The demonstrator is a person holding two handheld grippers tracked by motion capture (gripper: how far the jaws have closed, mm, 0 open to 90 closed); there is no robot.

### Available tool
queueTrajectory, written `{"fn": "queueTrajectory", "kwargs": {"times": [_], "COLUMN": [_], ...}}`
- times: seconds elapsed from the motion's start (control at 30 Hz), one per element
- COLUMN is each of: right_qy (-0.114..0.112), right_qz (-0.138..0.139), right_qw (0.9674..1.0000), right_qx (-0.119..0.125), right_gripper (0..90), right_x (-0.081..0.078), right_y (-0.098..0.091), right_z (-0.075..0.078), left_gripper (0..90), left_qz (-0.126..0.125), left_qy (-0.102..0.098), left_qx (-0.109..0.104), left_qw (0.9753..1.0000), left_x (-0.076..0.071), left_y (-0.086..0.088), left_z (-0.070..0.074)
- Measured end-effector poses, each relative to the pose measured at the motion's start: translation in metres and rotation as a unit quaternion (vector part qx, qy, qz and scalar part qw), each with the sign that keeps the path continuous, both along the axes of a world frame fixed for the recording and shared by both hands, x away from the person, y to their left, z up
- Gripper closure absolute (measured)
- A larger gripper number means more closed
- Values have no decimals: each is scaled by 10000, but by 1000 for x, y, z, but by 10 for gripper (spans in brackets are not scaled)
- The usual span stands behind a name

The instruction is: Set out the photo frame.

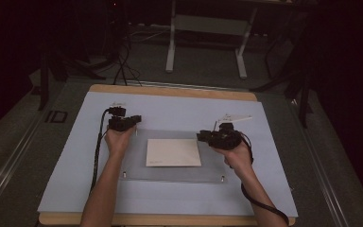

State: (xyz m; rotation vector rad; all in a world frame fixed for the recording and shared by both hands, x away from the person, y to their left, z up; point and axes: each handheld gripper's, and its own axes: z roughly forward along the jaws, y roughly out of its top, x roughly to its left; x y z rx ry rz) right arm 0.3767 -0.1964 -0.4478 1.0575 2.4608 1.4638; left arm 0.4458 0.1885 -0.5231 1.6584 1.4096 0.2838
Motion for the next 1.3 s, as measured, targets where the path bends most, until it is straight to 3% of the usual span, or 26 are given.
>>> {"fn": "queueTrajectory", "kwargs": {"times": [0.27,0.6,0.8,1.03,1.2,1.23,1.3], "right_qy": [-38,-79,-223,-233,-229,-295,-341], "right_qz": [536,845,1113,1261,1311,1279,1271], "right_qw": [9985,9964,9934,9916,9908,9910,9909], "right_qx": [49,-15,-149,-167,-227,-268,-286], "right_gripper": [721,722,748,774,846,896,899], "right_x": [-28,-56,-77,-92,-99,-102,-103], "right_y": [17,28,35,38,41,41,42], "right_z": [2,-2,-5,-12,-20,-22,-23], "left_gripper": [814,814,814,812,811,810,810], "left_qz": [17,-4,1,17,9,12,20], "left_qy": [60,103,114,113,127,127,130], "left_qx": [11,35,26,5,-13,-14,-17], "left_qw": [10000,9999,9999,9999,9999,9999,9999], "left_x": [1,3,3,3,4,4,4], "left_y": [-1,-1,-1,-2,-1,-1,-2], "left_z": [0,1,0,0,0,0,-1]}}
